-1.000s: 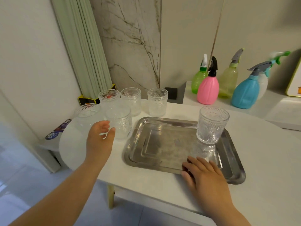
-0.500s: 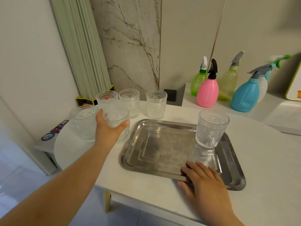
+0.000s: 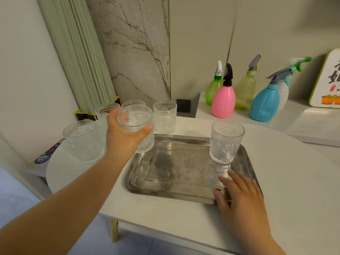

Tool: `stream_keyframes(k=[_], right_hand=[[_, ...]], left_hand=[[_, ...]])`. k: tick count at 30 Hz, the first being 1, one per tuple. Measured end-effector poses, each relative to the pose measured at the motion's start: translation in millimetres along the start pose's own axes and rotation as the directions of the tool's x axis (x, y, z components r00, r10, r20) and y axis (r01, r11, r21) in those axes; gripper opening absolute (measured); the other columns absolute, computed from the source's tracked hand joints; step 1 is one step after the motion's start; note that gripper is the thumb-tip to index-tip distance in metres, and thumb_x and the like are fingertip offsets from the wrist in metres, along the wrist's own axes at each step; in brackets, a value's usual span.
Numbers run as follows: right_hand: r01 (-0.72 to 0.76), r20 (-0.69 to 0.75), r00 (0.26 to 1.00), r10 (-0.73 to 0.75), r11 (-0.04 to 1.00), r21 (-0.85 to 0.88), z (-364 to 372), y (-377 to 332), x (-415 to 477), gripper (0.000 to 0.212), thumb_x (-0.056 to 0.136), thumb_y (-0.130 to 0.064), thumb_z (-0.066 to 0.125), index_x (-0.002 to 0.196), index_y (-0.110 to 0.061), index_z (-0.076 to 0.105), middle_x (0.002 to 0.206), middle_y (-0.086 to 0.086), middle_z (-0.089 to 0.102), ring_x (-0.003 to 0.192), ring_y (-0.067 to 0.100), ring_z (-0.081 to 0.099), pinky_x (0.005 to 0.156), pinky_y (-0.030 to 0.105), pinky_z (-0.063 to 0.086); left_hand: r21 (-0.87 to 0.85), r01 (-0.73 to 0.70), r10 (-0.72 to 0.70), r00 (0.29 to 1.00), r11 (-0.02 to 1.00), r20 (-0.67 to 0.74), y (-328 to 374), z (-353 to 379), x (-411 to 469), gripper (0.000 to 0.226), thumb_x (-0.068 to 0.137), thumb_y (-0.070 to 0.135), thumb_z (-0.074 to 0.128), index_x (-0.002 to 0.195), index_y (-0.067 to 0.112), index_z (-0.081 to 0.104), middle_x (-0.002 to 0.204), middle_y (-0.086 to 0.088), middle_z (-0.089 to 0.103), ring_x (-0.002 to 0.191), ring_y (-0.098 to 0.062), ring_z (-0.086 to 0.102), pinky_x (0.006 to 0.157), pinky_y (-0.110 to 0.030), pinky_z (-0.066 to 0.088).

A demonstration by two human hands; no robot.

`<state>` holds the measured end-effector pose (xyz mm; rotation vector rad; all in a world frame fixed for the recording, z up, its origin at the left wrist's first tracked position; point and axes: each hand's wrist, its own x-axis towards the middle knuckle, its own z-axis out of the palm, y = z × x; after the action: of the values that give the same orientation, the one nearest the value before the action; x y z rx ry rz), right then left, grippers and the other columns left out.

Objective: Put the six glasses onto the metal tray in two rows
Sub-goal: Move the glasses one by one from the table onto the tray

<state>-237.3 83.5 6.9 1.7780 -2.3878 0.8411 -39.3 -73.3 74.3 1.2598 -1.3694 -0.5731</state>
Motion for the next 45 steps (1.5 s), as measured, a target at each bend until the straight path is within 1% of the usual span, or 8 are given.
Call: stream_keyframes(k=[5, 11, 19, 28, 33, 37, 41, 45], right_hand=[[-0.074, 0.083, 0.994, 0.073, 0.997, 0.007, 4.0, 12.6, -2.1, 0.052, 0.085, -0.044, 0.049, 0.131, -0.022, 0.039, 0.145, 0.002, 0.035, 0.136, 0.018, 0.022, 0.111, 0.032, 0.004], [-0.064, 0.069, 0.996, 0.060, 0.997, 0.048, 3.4, 14.0, -1.9, 0.051, 0.082, -0.041, 0.056, 0.126, -0.017, 0.046, 0.142, 0.006, 0.041, 0.135, 0.021, 0.027, 0.113, 0.036, 0.008], [-0.029, 0.101, 0.994, 0.029, 1.000, -0.002, 9.3, 21.9, 0.2, 0.050, 0.086, -0.051, 0.041, 0.130, -0.027, 0.037, 0.147, -0.004, 0.029, 0.138, 0.013, 0.016, 0.113, 0.034, -0.004], [-0.019, 0.125, 0.992, 0.022, 1.000, -0.024, 7.0, 19.6, -0.1, 0.047, 0.087, -0.049, 0.043, 0.128, -0.025, 0.043, 0.145, 0.000, 0.036, 0.135, 0.015, 0.025, 0.113, 0.037, -0.003], [-0.003, 0.145, 0.989, 0.009, 0.999, -0.039, -2.1, 11.5, -2.2, 0.063, 0.075, -0.055, 0.030, 0.122, -0.019, 0.052, 0.138, 0.007, 0.046, 0.131, 0.025, 0.034, 0.109, 0.040, 0.004], [0.068, 0.204, 0.978, -0.044, 0.991, -0.112, -7.0, -8.1, -4.3, 0.067, 0.084, -0.058, 0.014, 0.096, -0.019, 0.068, 0.108, 0.009, 0.070, 0.103, 0.029, 0.063, 0.096, 0.041, 0.041], [0.114, 0.221, 0.970, -0.100, 0.992, -0.050, -3.8, -29.3, -8.1, 0.052, 0.067, -0.049, 0.034, 0.085, -0.018, 0.071, 0.097, 0.007, 0.074, 0.091, 0.029, 0.068, 0.089, 0.034, 0.028], [0.133, 0.307, 0.946, -0.102, 0.988, -0.082, 0.9, -33.5, -9.3, 0.051, 0.065, -0.051, 0.033, 0.078, -0.020, 0.071, 0.093, 0.002, 0.075, 0.086, 0.023, 0.070, 0.086, 0.035, 0.028]], left_hand=[[-0.046, 0.029, -0.016, 0.969, 0.999, 0.248, 9.0, 39.7, -25.8, 0.080, 0.053, 0.026, 0.081, 0.117, 0.028, 0.034, 0.112, 0.007, 0.048, 0.104, -0.012, 0.046, 0.083, -0.019, 0.037], [0.005, 0.088, -0.086, 0.954, 0.996, 0.287, 6.3, 82.7, -45.5, 0.088, 0.054, 0.030, 0.081, 0.126, 0.022, 0.032, 0.131, -0.004, 0.046, 0.104, -0.009, 0.039, 0.088, -0.021, 0.031], [-0.042, 0.131, -0.112, 0.945, 0.990, 0.307, 4.1, 107.1, -41.3, 0.089, 0.058, 0.028, 0.078, 0.130, 0.019, 0.026, 0.136, -0.005, 0.040, 0.105, -0.008, 0.031, 0.089, -0.022, 0.026], [-0.074, 0.142, -0.105, 0.924, 0.987, 0.368, 3.1, 116.8, -36.9, 0.089, 0.064, 0.023, 0.076, 0.132, 0.020, 0.019, 0.141, -0.007, 0.034, 0.123, -0.017, 0.033, 0.094, -0.024, 0.025], [0.004, 0.138, -0.122, 0.862, 0.990, 0.493, -3.0, 95.5, -28.6, 0.104, 0.062, 0.033, 0.075, 0.138, 0.027, 0.004, 0.150, -0.002, 0.021, 0.134, -0.021, 0.024, 0.103, -0.033, 0.025], [0.028, 0.024, -0.034, 0.894, 0.999, 0.446, -7.9, 64.6, -10.9, 0.080, 0.072, 0.042, 0.062, 0.136, 0.025, 0.019, 0.148, -0.001, 0.028, 0.132, -0.017, 0.028, 0.098, -0.027, 0.023], [0.091, -0.084, 0.059, 0.965, 0.992, 0.255, -5.0, 40.7, 24.1, 0.048, 0.082, 0.036, 0.053, 0.125, 0.018, 0.043, 0.137, -0.006, 0.044, 0.125, -0.019, 0.040, 0.096, -0.027, 0.028], [0.337, -0.143, 0.028, 0.946, 0.930, 0.324, -9.6, 41.2, 53.3, 0.059, 0.080, 0.030, 0.059, 0.131, 0.012, 0.035, 0.143, -0.012, 0.034, 0.130, -0.025, 0.033, 0.104, -0.032, 0.025]])
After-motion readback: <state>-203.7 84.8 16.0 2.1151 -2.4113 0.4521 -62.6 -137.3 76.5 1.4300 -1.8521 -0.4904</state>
